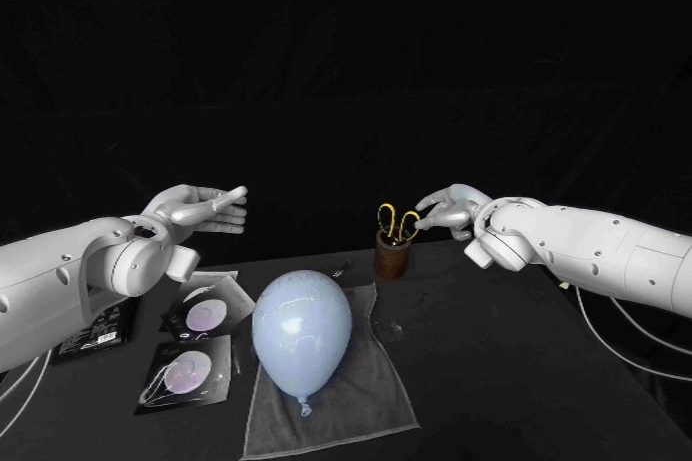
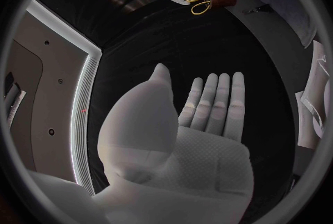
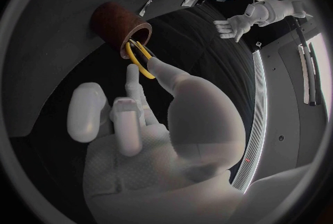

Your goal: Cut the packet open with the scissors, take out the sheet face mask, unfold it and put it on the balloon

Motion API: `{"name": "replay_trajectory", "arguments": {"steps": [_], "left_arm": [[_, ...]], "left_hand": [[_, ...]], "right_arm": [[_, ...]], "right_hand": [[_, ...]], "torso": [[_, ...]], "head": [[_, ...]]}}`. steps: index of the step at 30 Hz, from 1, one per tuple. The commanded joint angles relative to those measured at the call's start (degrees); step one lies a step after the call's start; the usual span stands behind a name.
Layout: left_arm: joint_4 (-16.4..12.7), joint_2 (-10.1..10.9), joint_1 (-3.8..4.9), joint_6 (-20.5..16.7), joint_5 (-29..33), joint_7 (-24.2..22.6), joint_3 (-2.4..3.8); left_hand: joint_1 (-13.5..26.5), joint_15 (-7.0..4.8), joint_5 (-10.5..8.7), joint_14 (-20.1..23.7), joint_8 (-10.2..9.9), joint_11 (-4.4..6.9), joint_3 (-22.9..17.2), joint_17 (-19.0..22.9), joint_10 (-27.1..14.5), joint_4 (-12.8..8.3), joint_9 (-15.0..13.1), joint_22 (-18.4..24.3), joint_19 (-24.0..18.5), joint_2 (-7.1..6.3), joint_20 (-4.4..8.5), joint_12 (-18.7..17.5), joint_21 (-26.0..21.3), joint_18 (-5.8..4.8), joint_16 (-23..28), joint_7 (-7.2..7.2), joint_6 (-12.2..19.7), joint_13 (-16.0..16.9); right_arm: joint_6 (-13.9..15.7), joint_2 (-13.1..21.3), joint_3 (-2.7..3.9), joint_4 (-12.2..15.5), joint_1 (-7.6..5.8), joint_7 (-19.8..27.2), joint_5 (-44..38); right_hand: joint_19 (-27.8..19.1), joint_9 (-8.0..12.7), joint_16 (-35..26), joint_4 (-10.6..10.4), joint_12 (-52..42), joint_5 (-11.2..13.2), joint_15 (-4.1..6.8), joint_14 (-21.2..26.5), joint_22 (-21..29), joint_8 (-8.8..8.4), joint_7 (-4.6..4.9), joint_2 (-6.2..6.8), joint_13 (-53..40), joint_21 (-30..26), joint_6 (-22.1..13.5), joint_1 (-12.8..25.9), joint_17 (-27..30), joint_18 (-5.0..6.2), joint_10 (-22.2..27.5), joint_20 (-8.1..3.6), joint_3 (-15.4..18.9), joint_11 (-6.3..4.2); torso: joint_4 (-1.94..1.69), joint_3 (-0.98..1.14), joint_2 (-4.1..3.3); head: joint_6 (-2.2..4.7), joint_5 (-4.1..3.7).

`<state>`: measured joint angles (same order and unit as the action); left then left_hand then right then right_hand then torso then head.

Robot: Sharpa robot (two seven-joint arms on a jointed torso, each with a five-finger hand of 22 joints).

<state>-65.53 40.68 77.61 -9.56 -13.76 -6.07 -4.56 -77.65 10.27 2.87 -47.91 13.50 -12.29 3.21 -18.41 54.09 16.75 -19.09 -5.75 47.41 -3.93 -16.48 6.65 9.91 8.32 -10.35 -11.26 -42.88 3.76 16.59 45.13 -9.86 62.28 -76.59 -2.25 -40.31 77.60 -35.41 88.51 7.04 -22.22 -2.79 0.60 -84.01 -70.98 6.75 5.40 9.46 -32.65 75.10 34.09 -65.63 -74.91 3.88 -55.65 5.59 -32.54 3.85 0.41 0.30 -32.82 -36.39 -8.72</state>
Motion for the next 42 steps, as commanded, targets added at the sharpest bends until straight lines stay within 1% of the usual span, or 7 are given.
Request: {"name": "replay_trajectory", "arguments": {"steps": [1, 8, 17, 23, 28, 35, 42], "left_arm": [[-0.1, 0.2, -0.04, 0.7, 0.3, -1.5, 0.06], [-1.2, 1.7, -0.13, 0.9, 0.3, -5.6, 0.06], [-6.0, 6.8, -0.42, 4.1, -2.4, -8.3, 0.05], [-10.0, 11.0, -1.28, 5.0, -5.5, -7.9, -0.04], [-12.8, 14.2, -3.42, 4.3, -7.9, -8.0, -0.14], [-14.6, 17.6, -6.71, 2.1, -19.3, -8.0, -0.69], [-16.0, 19.8, -7.9, -0.3, -32.1, -6.8, -1.13]], "left_hand": [[0.1, 0.21, -0.13, 0.2, 0.1, -0.16, 0.1, 0.1, 0.1, 0.1, 0.1, 0.0, 0.0, 0.46, -0.02, 0.1, 0.1, 0.46, -0.1, -4.36, -0.3, 0.0], [-3.8, -0.96, -0.1, -2.2, 1.3, 1.17, 0.3, -0.1, 1.8, -0.2, 0.2, -0.4, 1.5, 0.32, 0.12, 0.4, 1.3, 1.39, -1.7, -2.49, -2.7, 0.0], [-15.5, -5.23, 0.01, -13.4, 2.9, 4.81, -3.5, -3.2, 9.3, -2.0, 0.9, -3.0, 9.5, 1.53, 3.2, 1.4, 7.3, 2.33, -7.9, 1.36, -8.6, 0.3], [-19.1, -7.68, -0.14, -21.1, 1.8, 6.4, -6.0, -8.1, 14.6, -0.1, 2.3, -7.3, 14.4, -0.2, 7.64, -0.2, 14.8, 1.95, -14.0, 2.04, -11.4, 0.0], [-18.8, -7.73, -0.07, -20.5, 1.0, 6.14, -6.4, -9.5, 14.7, -0.1, 2.8, -8.6, 13.0, -0.84, 7.81, -1.3, 16.4, 1.73, -14.9, 1.64, -11.3, 0.0], [-13.4, -6.65, -0.08, -18.4, -0.2, 5.08, -2.8, -12.5, 13.2, -0.2, 3.4, -9.5, 10.4, -3.34, 6.9, -2.0, 17.3, 1.36, -17.7, 0.48, -9.7, 0.4], [-12.0, -5.11, -0.1, -10.4, -0.1, 4.34, 0.3, -13.0, 11.7, -0.2, 3.2, -8.7, 5.2, -3.91, 4.95, -1.3, 15.1, 0.72, -16.1, 0.12, -8.8, 0.9]], "right_arm": [[4.4, 0.8, 0.04, 0.6, -0.05, 3.0, -0.3], [14.1, 3.5, 0.12, 3.0, -0.39, 10.3, 3.0], [21.9, 8.0, 0.21, 9.9, -1.6, 24.0, 18.3], [21.5, 10.8, 0.22, 18.5, -2.31, 28.2, 22.4], [18.7, 12.4, 0.22, 25.6, -2.35, 26.1, 16.7], [12.8, 11.2, 0.03, 31.2, -0.67, 17.9, -3.2], [11.4, 8.7, -0.07, 33.0, 1.58, 12.0, -14.8]], "right_hand": [[-0.4, 0.2, -0.1, -0.6, 0.3, 0.0, -0.59, -4.7, 0.6, -0.17, 0.22, 0.63, 0.5, -0.7, -0.6, 0.6, -9.6, 1.08, 0.6, 0.34, 1.8, 0.31], [-1.8, -0.2, -0.9, -3.9, -0.9, 0.0, -1.39, -4.2, 2.9, 3.12, 4.37, 1.07, 2.0, -3.0, 5.6, 1.5, -7.4, 1.58, 1.5, 0.97, 7.9, 1.34], [-2.9, 0.9, -2.0, -4.3, -2.8, -0.2, -1.97, -3.4, 4.8, 5.7, 4.97, -3.48, 4.5, -5.0, 13.5, -5.4, -4.5, 2.11, -1.8, 1.88, 6.7, 1.84], [-1.2, 2.9, -1.8, -3.1, -4.6, -0.4, -0.28, -3.8, 2.5, 5.79, 3.34, -3.74, 6.0, -3.2, 17.6, -7.8, -5.6, 1.54, -8.7, 0.37, 3.2, -0.1], [0.3, 4.2, -1.6, -2.6, -12.2, -1.2, 0.96, -4.0, 0.4, 5.96, 1.98, -2.77, 0.3, -1.5, 20.9, -7.7, -5.9, 1.04, -14.1, -0.85, 2.7, -1.54], [3.4, 4.4, 0.3, -4.8, -50.3, -0.9, 1.11, -5.2, -4.5, 6.16, 1.62, -2.18, -39.1, 2.5, 21.6, -5.5, -11.3, -0.11, -24.5, -1.13, 5.6, -1.69], [3.5, 4.2, 0.6, -5.7, -52.8, -0.6, 0.92, -5.3, -4.9, 6.2, 1.83, -2.16, -42.0, 2.7, 21.0, -5.2, -11.9, -0.16, -25.1, -1.01, 6.3, -1.43]], "torso": [[-0.01, -0.01, 0.07], [0.1, -0.03, 0.09], [-0.06, 0.04, 0.2], [-0.31, 0.06, 0.52], [-0.73, 0.19, 0.83], [-0.89, -0.09, 1.18], [-1.26, -0.19, 1.18]], "head": [[0.07, 0.21], [0.11, 0.93], [-0.42, 3.84], [-2.89, 8.83], [-4.76, 12.18], [-7.39, 16.67], [-9.35, 20.54]]}}
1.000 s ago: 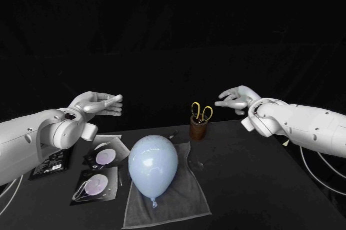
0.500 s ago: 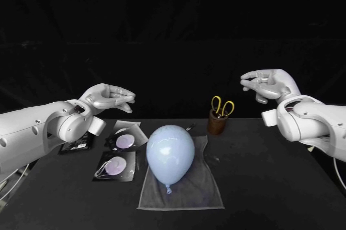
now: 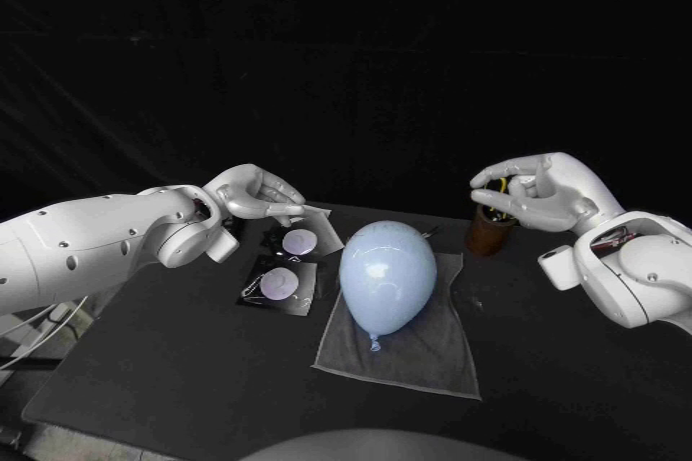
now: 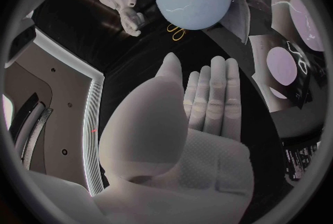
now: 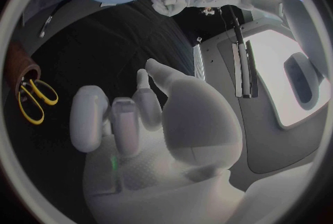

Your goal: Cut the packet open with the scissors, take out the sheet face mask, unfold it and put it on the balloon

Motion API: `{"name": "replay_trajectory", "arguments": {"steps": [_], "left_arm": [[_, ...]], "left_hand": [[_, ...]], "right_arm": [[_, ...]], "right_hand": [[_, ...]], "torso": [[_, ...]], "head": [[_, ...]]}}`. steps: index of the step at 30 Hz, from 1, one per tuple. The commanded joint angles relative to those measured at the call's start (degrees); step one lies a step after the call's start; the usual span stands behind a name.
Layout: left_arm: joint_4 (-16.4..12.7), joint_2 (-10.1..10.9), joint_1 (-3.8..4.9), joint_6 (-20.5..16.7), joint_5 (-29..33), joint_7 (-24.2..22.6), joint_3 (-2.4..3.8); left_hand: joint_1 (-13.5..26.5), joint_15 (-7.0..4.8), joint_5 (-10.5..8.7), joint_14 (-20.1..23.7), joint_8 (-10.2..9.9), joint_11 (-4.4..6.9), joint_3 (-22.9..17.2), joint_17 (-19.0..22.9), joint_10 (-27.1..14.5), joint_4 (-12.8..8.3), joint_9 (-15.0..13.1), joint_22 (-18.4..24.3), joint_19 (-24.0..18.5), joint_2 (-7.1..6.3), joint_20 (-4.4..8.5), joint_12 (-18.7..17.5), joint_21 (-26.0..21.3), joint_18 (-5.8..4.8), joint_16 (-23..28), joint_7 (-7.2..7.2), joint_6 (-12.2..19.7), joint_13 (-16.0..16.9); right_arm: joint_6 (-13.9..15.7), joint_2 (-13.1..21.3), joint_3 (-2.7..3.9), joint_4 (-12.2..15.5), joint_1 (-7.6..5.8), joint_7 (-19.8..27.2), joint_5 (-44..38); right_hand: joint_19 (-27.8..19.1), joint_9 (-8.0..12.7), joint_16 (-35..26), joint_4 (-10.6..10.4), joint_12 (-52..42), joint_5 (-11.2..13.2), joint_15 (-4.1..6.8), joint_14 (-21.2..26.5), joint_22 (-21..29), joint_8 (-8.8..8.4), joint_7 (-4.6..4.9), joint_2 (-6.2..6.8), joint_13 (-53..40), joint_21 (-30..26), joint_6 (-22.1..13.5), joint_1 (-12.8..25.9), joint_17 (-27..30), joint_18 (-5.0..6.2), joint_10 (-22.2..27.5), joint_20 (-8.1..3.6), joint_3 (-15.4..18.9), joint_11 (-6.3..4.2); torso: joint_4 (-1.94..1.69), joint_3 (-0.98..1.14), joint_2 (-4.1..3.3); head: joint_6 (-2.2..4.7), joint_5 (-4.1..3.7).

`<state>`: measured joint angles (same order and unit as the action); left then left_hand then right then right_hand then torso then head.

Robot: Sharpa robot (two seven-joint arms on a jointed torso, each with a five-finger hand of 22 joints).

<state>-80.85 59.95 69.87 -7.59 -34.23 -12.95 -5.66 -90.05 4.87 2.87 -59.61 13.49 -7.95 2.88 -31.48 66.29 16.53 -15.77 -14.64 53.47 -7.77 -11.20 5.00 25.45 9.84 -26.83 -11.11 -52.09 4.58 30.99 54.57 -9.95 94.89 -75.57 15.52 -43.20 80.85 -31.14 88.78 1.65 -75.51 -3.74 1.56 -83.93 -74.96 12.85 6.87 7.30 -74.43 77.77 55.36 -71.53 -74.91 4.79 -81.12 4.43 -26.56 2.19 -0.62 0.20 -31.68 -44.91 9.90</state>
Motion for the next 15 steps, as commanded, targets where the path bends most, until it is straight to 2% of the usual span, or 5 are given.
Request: {"name": "replay_trajectory", "arguments": {"steps": [1, 5, 7, 14, 15], "left_arm": [[-0.8, 0.7, -0.21, -2.6, -13.4, 0.3, -0.11], [-1.2, 1.3, -0.38, -3.9, -21.0, 1.3, -0.59], [-1.1, 1.4, -0.56, -4.5, -24.5, 1.8, -0.85], [1.8, 0.2, -1.95, -5.3, -33.8, 3.0, -1.25], [2.5, -0.1, -2.15, -5.3, -35.0, 3.1, -1.28]], "left_hand": [[0.6, 0.78, -0.11, 3.6, -0.1, -0.23, 1.4, 0.5, -1.1, 0.0, -0.1, 0.7, -2.3, -0.16, -0.92, 0.4, -1.3, -1.01, 1.3, -0.12, 0.7, 0.1], [0.6, 1.85, -0.11, 8.1, 0.0, -0.69, 3.1, 1.6, -2.6, 0.1, -0.3, 2.1, -5.4, -0.54, -2.41, 0.6, -3.8, -1.24, 3.5, -0.07, 1.5, 0.2], [0.5, 2.33, -0.1, 9.6, -0.1, -1.07, 3.7, 2.2, -3.5, 0.2, -0.3, 2.5, -6.2, -0.89, -3.01, 0.6, -4.6, -1.12, 4.3, 0.01, 2.2, 0.1], [0.2, 3.04, -0.09, 11.9, 0.3, -1.51, 4.3, 3.6, -4.5, 0.2, -0.5, 3.4, -7.1, -1.19, -4.09, 1.2, -5.8, -0.57, 5.9, 0.08, 2.7, 0.1], [0.1, 3.38, -0.08, 12.8, 0.4, -1.82, 4.4, 4.3, -5.1, 0.2, -0.6, 3.9, -7.8, -1.36, -4.58, 1.4, -6.6, -0.48, 6.7, 0.34, 2.8, 0.0]], "right_arm": [[-3.0, -1.0, 0.02, 0.5, 0.81, -6.3, -12.9], [-2.9, -2.2, 0.0, 0.5, 1.65, -8.2, -15.6], [-2.8, -2.7, 0.0, 0.3, 1.9, -8.8, -16.3], [-2.5, -3.7, 0.0, -0.2, 2.41, -10.0, -17.7], [-2.4, -3.7, 0.0, -0.2, 2.45, -10.1, -17.8]], "right_hand": [[0.2, -0.1, 0.3, -0.3, 0.5, 0.4, -0.03, -5.4, -1.0, 0.1, 0.36, 0.0, -0.2, 0.0, -0.3, 0.7, -11.9, -1.07, 0.3, 0.16, 0.3, 0.23], [0.0, 0.0, 0.3, -0.4, 1.0, 0.5, -0.1, -5.4, -0.7, 0.02, 0.45, 0.04, 0.2, -0.2, -0.5, 0.8, -11.8, -1.0, 0.8, 0.21, 0.5, 0.31], [0.0, 0.0, 0.3, -0.5, 1.1, 0.6, -0.16, -5.4, -0.7, -0.09, 0.54, 0.03, 0.3, -0.3, -0.8, 0.8, -11.8, -0.99, 0.9, 0.24, 0.5, 0.37], [-0.2, 0.0, 0.2, -0.7, 2.1, 0.6, -0.28, -5.4, -0.4, -0.27, 0.72, 0.0, 1.2, -0.6, -1.2, 0.8, -11.8, -0.9, 1.7, 0.34, 0.6, 0.53], [-0.3, 0.0, 0.2, -0.7, 2.3, 0.6, -0.3, -5.4, -0.3, -0.28, 0.73, -0.01, 1.3, -0.6, -1.3, 0.8, -11.7, -0.89, 1.8, 0.35, 0.7, 0.55]], "torso": [[-0.24, -0.1, 0.04], [-0.31, -0.16, 0.05], [-0.2, -0.15, 0.06], [-0.14, -0.09, 0.05], [-0.11, -0.09, 0.02]], "head": [[-0.98, 2.44], [-1.23, 3.39], [-1.37, 4.34], [-1.64, 5.34], [-1.64, 5.45]]}}
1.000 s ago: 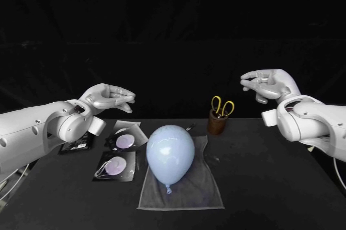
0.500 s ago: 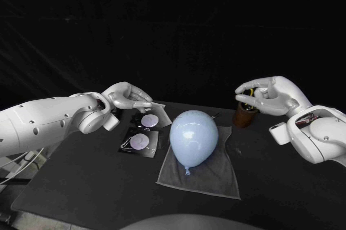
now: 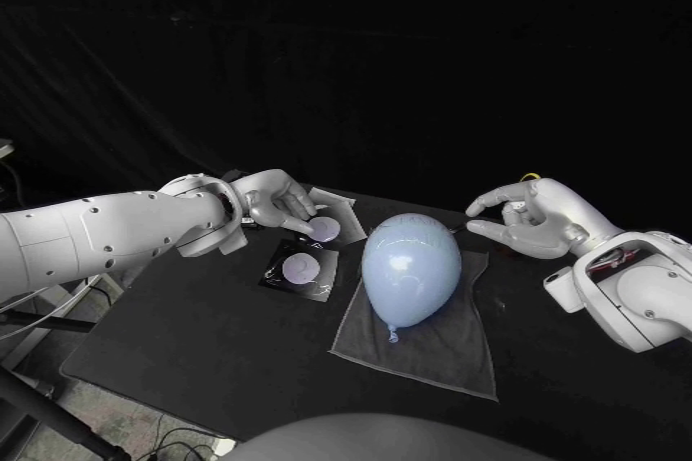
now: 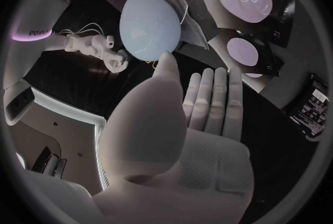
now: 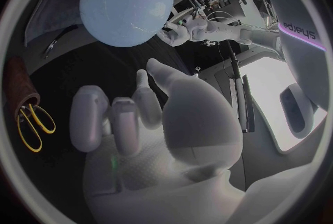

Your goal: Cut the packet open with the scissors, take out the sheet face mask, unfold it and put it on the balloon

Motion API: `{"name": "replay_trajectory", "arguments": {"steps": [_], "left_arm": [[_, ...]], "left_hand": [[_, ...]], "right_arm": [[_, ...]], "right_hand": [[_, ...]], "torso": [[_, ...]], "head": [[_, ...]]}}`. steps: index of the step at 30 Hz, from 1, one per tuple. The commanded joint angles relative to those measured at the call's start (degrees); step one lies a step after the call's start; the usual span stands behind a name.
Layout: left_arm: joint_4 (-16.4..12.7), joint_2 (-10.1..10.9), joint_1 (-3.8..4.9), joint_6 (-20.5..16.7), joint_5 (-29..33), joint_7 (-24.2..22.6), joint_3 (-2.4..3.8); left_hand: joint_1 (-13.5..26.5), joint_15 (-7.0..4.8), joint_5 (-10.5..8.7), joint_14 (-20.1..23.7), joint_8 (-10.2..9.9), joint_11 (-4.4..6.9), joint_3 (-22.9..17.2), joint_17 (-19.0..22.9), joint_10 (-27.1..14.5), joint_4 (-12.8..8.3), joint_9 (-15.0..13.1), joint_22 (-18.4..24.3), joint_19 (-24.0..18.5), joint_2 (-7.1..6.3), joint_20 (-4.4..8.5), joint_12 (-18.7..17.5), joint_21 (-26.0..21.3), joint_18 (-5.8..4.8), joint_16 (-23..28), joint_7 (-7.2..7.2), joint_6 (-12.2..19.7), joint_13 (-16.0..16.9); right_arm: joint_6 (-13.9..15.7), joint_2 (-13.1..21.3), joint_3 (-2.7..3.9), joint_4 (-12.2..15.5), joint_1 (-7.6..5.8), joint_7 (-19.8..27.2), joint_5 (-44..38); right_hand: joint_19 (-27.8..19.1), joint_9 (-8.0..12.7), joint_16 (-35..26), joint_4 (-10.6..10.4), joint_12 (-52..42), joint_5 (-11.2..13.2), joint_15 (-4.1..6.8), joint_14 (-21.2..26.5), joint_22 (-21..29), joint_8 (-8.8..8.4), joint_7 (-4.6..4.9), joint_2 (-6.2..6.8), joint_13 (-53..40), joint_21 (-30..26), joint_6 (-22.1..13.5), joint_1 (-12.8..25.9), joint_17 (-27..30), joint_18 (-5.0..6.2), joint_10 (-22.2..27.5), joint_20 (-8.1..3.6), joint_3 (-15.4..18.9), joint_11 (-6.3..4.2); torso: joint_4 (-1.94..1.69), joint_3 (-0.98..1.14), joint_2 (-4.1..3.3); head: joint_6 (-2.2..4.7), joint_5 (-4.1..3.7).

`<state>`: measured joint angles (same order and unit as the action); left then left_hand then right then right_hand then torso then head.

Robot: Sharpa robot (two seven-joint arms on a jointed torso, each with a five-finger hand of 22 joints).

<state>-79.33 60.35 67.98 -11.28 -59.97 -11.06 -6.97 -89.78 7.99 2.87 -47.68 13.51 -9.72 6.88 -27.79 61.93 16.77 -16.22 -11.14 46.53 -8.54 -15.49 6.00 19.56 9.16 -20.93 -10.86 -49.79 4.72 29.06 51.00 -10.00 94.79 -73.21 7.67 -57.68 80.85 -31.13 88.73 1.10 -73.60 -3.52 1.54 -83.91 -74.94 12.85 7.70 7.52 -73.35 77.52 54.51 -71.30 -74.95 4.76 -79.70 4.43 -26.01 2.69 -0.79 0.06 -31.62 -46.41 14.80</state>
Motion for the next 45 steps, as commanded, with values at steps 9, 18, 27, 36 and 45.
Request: {"name": "replay_trajectory", "arguments": {"steps": [9, 18, 27, 36, 45], "left_arm": [[3.7, -2.2, -2.38, -1.0, -16.8, 2.6, -0.14], [5.3, -3.5, -3.96, -0.9, -22.1, 4.6, -0.17], [7.3, -5.0, -4.93, -0.5, -24.9, 5.3, -0.21], [8.6, -6.2, -5.76, -0.5, -26.7, 6.4, -0.22], [9.3, -7.0, -7.46, -1.8, -28.3, 8.0, -0.22]], "left_hand": [[0.1, 1.35, -0.05, 5.0, -0.2, -0.57, 1.1, 4.4, -6.4, 0.2, 0.0, 3.0, -5.0, -3.25, -1.19, -0.6, -4.8, -1.3, 5.4, 1.97, 3.8, -1.0], [0.8, 1.16, 0.01, 9.7, -1.0, 0.61, 3.4, 7.7, -11.7, 0.4, 0.5, 5.5, -10.1, -6.47, -1.12, -1.2, -9.0, -3.99, 9.6, 3.46, 8.0, -0.9], [1.1, 0.75, 0.1, 15.6, -1.1, 1.68, 4.6, 10.9, -15.6, 0.5, 0.6, 7.6, -18.1, -7.85, -0.98, -1.0, -12.5, -4.82, 12.4, 5.24, 10.4, -0.9], [1.1, -0.17, 0.1, 10.4, -0.6, 1.89, 4.5, 9.4, -16.1, 0.5, 0.5, 7.2, -13.7, -7.71, -0.72, 0.4, -11.5, -3.88, 9.9, 4.24, 11.0, -0.6], [0.9, -0.21, 0.11, 8.1, 0.1, 2.3, 4.2, 9.0, -16.5, 0.4, 0.3, 6.3, -7.3, -7.43, -0.69, 2.4, -9.2, -1.97, 7.6, 2.87, 11.7, -0.4]], "right_arm": [[-0.3, -0.5, 0.05, -0.5, 0.22, -2.9, -3.7], [-0.3, -0.5, 0.05, -0.6, 0.23, -3.1, -3.8], [-0.1, -0.3, 0.05, -0.7, 0.24, -3.2, -3.8], [-0.1, -0.1, 0.05, -0.7, 0.23, -3.2, -3.6], [-0.3, -0.1, 0.05, -0.7, 0.23, -3.3, -3.4]], "right_hand": [[-0.3, 0.0, 0.3, -0.4, 1.1, 0.4, -0.37, -5.4, -0.2, -0.37, 0.02, -0.25, 0.9, -0.5, -0.7, 0.6, -11.7, -0.84, 1.0, 0.43, 0.2, 0.15], [-0.5, 0.0, 0.2, -0.5, 1.8, 0.4, -0.42, -5.3, 0.1, -0.41, 0.08, -0.37, 1.5, -0.8, -0.9, 0.6, -11.5, -0.76, 1.5, 0.48, 0.2, 0.21], [-0.7, 0.0, 0.2, -0.8, 2.2, 0.4, -0.48, -5.3, 0.2, -0.42, 0.14, -0.53, 1.9, -0.9, -1.0, 0.7, -11.4, -0.71, 1.8, 0.54, 0.3, 0.27], [-0.8, 0.0, 0.1, -1.0, 2.4, 0.5, -0.52, -5.3, 0.3, -0.4, 0.17, -0.65, 2.0, -1.0, -1.0, 0.8, -11.2, -0.68, 1.9, 0.58, 0.3, 0.3], [-0.8, -0.1, 0.1, -1.1, 2.7, 0.5, -0.54, -5.3, 0.4, -0.38, 0.17, -0.71, 2.3, -1.1, -1.0, 0.9, -11.1, -0.65, 2.1, 0.61, 0.4, 0.32]], "torso": [[-0.07, 0.09, -0.15], [0.08, 0.09, -0.03], [0.08, 0.1, -0.16], [0.06, 0.13, -0.07], [0.05, 0.09, -0.1]], "head": [[-0.43, 0.58], [-0.62, 0.7], [-0.64, 0.48], [-1.04, 0.2], [-1.08, -0.15]]}}
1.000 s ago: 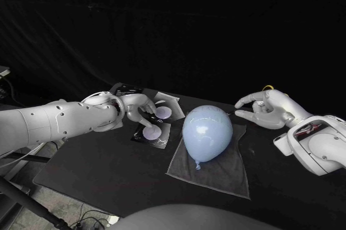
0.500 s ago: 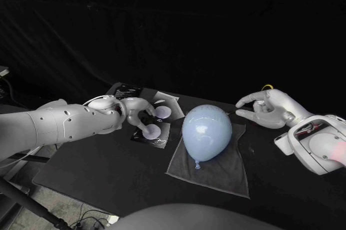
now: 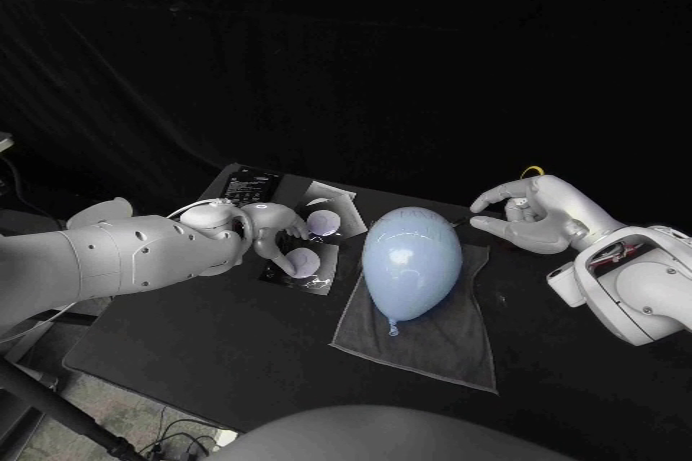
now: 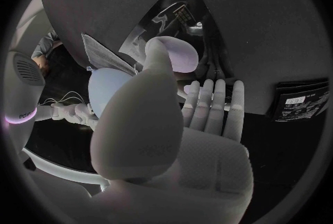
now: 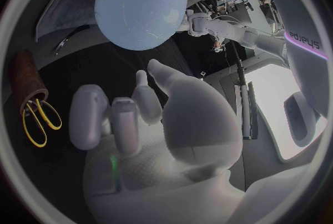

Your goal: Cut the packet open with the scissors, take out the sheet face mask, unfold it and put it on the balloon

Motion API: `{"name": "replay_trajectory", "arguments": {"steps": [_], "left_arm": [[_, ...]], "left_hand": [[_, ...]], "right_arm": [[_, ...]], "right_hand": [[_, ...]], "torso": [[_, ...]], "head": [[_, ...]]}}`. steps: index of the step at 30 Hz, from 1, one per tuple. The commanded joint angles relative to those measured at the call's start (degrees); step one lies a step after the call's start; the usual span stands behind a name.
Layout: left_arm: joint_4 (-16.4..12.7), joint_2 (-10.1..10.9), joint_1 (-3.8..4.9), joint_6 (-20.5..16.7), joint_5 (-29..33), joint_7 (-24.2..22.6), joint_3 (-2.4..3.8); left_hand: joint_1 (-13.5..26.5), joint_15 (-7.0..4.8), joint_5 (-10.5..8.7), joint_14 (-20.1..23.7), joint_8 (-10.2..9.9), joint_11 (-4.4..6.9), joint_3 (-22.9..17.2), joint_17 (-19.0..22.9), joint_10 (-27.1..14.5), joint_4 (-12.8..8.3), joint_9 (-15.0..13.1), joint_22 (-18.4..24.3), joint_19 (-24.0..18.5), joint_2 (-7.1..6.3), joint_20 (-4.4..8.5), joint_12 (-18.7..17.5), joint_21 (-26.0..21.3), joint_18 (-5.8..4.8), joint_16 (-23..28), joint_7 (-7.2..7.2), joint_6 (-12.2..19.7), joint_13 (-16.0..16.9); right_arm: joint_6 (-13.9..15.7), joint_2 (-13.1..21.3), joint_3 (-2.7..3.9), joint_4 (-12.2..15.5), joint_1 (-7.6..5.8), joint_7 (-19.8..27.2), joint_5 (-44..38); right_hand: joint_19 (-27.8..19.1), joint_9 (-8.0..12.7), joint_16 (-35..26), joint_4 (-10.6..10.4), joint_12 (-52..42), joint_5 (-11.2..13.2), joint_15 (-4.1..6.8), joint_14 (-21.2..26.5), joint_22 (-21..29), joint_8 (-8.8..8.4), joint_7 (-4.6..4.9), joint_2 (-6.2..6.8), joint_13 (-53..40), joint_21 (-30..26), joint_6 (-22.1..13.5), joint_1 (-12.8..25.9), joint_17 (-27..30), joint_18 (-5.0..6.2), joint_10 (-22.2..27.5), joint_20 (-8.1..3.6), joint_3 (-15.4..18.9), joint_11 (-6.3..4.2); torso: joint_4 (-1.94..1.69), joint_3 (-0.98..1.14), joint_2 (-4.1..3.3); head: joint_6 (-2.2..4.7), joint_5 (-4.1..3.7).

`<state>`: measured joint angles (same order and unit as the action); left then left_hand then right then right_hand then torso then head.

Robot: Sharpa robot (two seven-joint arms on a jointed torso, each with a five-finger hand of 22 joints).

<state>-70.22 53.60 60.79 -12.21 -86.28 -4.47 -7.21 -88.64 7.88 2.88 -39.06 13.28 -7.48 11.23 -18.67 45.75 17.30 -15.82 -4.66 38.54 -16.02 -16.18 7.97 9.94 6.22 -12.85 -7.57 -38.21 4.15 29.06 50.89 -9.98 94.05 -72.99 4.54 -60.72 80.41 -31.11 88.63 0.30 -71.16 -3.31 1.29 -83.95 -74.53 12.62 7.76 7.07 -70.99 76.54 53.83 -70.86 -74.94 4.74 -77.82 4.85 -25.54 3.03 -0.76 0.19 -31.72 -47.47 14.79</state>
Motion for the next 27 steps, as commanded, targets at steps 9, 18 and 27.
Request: {"name": "replay_trajectory", "arguments": {"steps": [9, 18, 27], "left_arm": [[0.7, -0.9, -1.07, -1.8, -3.4, 2.3, 0.02], [1.1, -1.6, -1.77, -3.5, -4.6, 3.5, 0.02], [1.1, -2.0, -2.23, -3.1, -5.3, 4.4, 0.03]], "left_hand": [[-0.8, -0.14, 0.1, -1.2, 0.8, -0.41, -0.5, -0.4, -0.3, -0.1, -0.2, -0.2, 1.1, 0.41, -0.06, 1.6, 0.6, 1.51, -1.6, -0.58, 0.2, 0.2], [-0.8, 0.45, 0.18, 0.3, 0.3, -1.88, 0.1, -0.8, -2.3, -0.1, 0.3, 0.0, 0.9, -0.26, -0.14, 3.0, 0.4, 1.83, -3.1, -0.11, 2.9, 0.4], [-2.0, -0.74, 0.0, -2.0, 3.5, -0.68, -2.6, -2.7, -1.0, -0.2, -1.1, -0.4, 2.4, 2.63, -0.06, 9.1, 1.3, 2.9, -8.9, -2.69, -0.8, 2.0]], "right_arm": [[-0.6, 0.1, 0.03, -0.1, 0.0, -0.1, -0.2], [-0.8, 0.1, 0.03, -0.1, 0.0, -0.1, -0.1], [-1.3, 0.2, 0.03, -0.1, 0.0, 0.0, 0.1]], "right_hand": [[-0.4, -0.1, 0.2, -0.4, 0.4, 0.3, -0.31, -5.2, 0.1, -0.12, 0.12, -0.35, 0.0, -0.2, -0.3, 0.5, -11.0, -0.61, 0.3, 0.21, -0.1, -0.01], [-0.5, -0.1, 0.1, -0.5, 0.4, 0.3, -0.32, -5.2, 0.2, -0.09, 0.11, -0.41, 0.0, -0.3, -0.3, 0.6, -10.9, -0.58, 0.4, 0.22, 0.0, -0.02], [-0.5, -0.1, 0.1, -0.5, 0.4, 0.3, -0.32, -5.2, 0.2, -0.09, 0.11, -0.41, 0.0, -0.3, -0.3, 0.6, -10.9, -0.58, 0.4, 0.22, 0.0, -0.02]], "torso": [[0.02, 0.01, -0.02], [0.04, 0.01, 0.01], [0.06, -0.02, -0.01]], "head": [[-0.31, -0.09], [-0.45, -0.18], [-0.69, -0.35]]}}
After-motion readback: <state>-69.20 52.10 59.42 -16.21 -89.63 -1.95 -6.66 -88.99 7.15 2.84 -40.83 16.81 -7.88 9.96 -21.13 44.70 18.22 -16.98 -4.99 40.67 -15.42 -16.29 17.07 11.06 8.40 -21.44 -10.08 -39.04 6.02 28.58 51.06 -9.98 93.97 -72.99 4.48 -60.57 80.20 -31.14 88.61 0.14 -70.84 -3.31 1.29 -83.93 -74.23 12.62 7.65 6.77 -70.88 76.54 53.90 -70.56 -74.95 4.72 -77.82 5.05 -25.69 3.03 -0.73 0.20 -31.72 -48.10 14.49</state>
